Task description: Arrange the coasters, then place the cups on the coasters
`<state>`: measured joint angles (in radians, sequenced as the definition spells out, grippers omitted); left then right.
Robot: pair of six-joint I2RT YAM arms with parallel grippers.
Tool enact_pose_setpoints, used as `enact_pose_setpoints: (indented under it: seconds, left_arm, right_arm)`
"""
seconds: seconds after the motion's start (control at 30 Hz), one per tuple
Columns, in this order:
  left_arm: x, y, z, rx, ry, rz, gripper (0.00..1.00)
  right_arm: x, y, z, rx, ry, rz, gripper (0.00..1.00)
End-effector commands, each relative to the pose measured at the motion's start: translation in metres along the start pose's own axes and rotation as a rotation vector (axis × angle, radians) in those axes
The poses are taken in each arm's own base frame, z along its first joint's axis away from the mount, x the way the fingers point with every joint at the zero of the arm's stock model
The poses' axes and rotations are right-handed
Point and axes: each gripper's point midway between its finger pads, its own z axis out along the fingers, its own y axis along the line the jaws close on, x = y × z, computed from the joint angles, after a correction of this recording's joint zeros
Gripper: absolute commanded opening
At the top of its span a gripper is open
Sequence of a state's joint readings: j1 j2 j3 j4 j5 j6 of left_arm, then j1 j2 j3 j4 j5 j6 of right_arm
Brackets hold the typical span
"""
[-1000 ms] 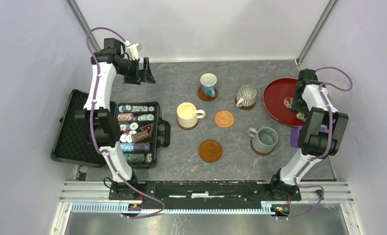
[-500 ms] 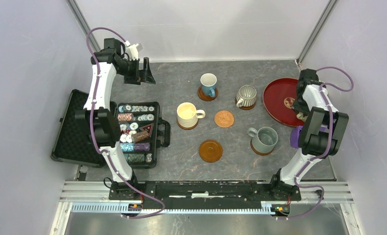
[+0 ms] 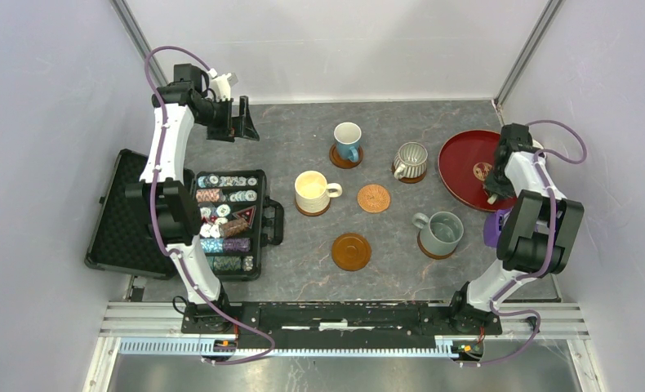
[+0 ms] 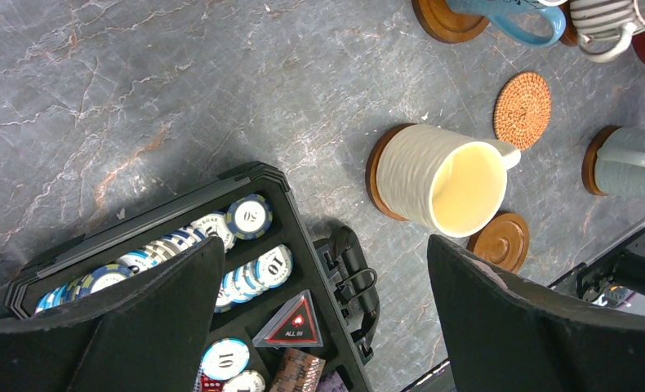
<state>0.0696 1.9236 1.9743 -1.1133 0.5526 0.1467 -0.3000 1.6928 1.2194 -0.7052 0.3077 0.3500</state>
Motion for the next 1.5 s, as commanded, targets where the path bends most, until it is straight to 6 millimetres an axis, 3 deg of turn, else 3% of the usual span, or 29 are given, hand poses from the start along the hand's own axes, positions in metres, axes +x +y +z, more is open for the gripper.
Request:
enact_pose_setpoints:
  seconds: [0.0, 0.27, 0.6, 1.07, 1.47]
  left_arm:
    - [-0.012, -0.005, -0.003, 0.019, -0.031, 0.020, 1.00]
    - [-0.011, -0.006, -0.002, 0.022, -0.028, 0.020, 1.00]
    - [-0.008, -0.006, -0.004, 0.016, -0.026, 0.018, 1.00]
    - [-0.002, -0.005, -0.007, 0.000, -0.018, 0.024, 1.00]
    - [-0.001, -0.003, -0.007, -0.013, -0.016, 0.028, 1.00]
  right_arm:
    - [-0.003, 0.036, -0.018, -0.196, -0.035, -0.052, 0.00]
    - [-0.025, 0.060, -0.026, -0.341, -0.098, -0.229, 0.00]
    - [-0.033, 0.080, -0.034, -0.513, -0.126, -0.444, 0.00]
    - [-0.036, 0.088, -0.022, -0.551, -0.106, -0.571, 0.55]
    - [-0.021, 0.084, -0.001, -0.551, -0.058, -0.705, 0.55]
